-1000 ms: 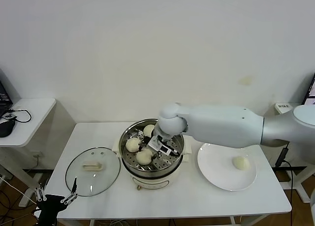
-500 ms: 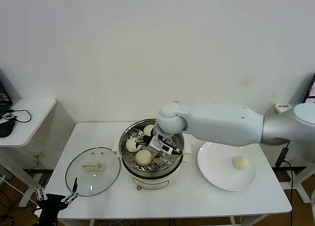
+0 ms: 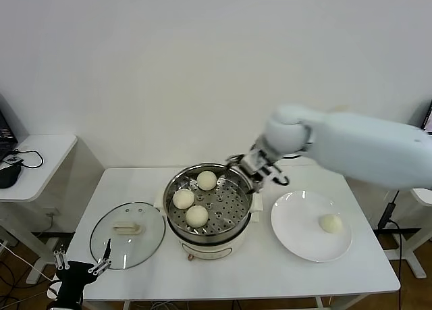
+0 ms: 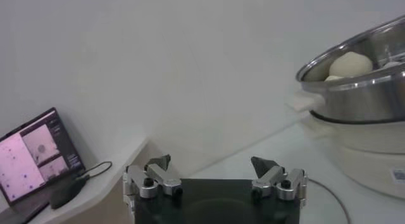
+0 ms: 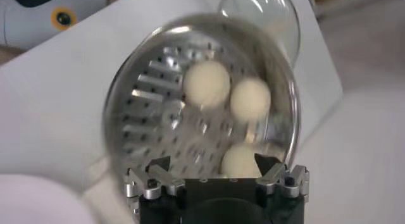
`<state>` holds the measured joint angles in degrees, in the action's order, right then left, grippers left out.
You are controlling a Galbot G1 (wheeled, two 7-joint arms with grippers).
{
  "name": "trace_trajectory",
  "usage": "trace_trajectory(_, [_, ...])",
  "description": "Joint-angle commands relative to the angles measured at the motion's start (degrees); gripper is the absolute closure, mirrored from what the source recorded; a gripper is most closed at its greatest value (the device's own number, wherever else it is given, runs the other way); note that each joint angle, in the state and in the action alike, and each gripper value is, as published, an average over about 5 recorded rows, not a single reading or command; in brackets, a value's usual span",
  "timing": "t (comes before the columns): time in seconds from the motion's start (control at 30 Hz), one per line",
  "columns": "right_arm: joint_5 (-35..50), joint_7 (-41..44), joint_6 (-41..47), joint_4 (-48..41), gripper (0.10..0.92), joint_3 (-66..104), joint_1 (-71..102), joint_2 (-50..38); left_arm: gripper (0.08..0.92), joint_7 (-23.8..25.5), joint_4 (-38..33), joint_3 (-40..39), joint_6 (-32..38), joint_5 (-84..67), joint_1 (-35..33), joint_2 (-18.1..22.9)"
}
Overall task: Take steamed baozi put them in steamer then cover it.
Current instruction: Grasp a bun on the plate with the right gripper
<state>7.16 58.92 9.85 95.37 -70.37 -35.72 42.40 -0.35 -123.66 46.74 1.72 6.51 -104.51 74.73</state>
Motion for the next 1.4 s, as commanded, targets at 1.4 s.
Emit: trace_trajectory(1.4, [-22.7, -0.6, 1.7, -29.1, 0.203, 39.5, 50.2, -5.9, 0.177, 0.4, 1.4, 0.3, -0.4, 0.8, -1.1, 0.2])
